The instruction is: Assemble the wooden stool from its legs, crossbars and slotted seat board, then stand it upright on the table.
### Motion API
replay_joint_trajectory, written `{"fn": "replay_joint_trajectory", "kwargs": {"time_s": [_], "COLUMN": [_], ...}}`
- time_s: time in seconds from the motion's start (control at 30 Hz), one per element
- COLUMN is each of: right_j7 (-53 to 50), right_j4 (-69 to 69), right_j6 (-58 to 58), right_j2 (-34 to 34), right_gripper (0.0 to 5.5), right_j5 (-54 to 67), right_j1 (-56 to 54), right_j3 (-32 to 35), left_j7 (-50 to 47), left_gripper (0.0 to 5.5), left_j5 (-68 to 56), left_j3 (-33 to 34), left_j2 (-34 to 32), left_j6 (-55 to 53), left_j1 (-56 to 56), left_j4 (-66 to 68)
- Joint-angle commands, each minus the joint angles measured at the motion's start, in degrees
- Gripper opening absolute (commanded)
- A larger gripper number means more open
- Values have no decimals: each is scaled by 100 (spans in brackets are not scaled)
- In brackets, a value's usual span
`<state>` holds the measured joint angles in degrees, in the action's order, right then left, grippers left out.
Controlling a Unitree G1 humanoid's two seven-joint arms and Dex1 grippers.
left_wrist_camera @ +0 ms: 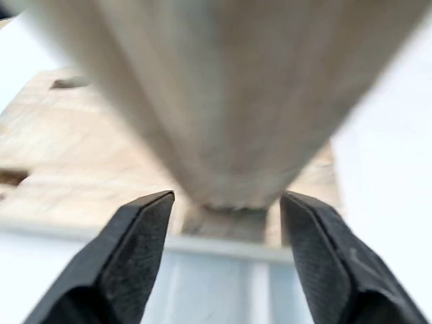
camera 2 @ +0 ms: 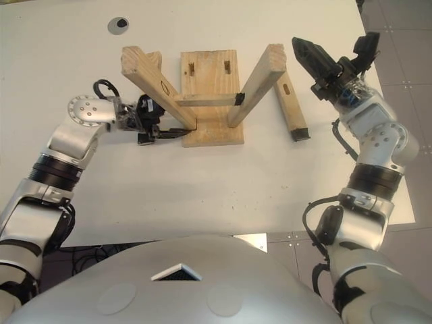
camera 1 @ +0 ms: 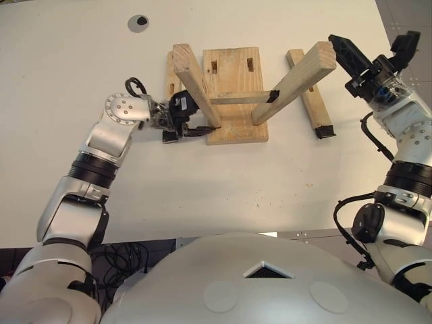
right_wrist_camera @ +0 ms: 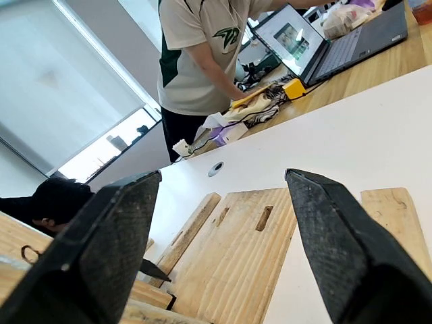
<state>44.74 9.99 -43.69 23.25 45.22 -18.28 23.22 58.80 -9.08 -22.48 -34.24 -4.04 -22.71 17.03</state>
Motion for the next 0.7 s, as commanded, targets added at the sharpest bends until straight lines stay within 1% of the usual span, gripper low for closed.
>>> {"fn": "replay_joint_trajectory", "kwargs": {"time_s": [0.03,0.07,0.1,0.17,0.23,0.3,0.37,0.43,0.5,0.57,0.63,0.7], "right_j7": [-22,116,240,247,340,431,427,328,178,-76,-75,88], "right_j4": [-444,-710,-996,-1610,-2389,-3112,-3383,-3371,-3091,-2527,-1905,-1513], "right_j6": [-69,-72,-64,-237,-381,-357,-187,-74,232,1030,2122,2663], "right_j2": [159,261,353,374,416,439,478,453,390,332,499,596], "right_gripper": [337,337,337,337,337,337,337,337,337,337,337,337], "right_j5": [141,86,35,286,592,574,219,-27,-354,-1075,-1906,-2229], "right_j1": [340,597,863,1293,1769,2174,2276,2166,1933,1503,1100,858], "right_j3": [117,21,-65,62,50,-339,-859,-1229,-1422,-1565,-1737,-1824], "left_j7": [154,219,287,508,374,-172,-462,-564,-517,-392,-486,-477], "left_gripper": [362,371,392,395,395,395,395,395,395,395,395,395], "left_j5": [-130,-222,-283,-491,-505,-767,-1210,-1652,-1927,-2282,-2904,-3277], "left_j3": [487,606,707,957,1222,1567,1812,1957,1969,1879,1684,1347], "left_j2": [-285,-354,-426,-703,-815,-436,-34,238,335,483,759,827], "left_j6": [-316,-445,-531,-718,-959,-1857,-2579,-3180,-3496,-3766,-4495,-4877], "left_j1": [-91,-31,27,193,103,-245,-323,-239,-117,24,139,345], "left_j4": [-242,-427,-579,-1023,-1043,-625,-653,-1011,-1355,-1877,-2681,-3509]}}
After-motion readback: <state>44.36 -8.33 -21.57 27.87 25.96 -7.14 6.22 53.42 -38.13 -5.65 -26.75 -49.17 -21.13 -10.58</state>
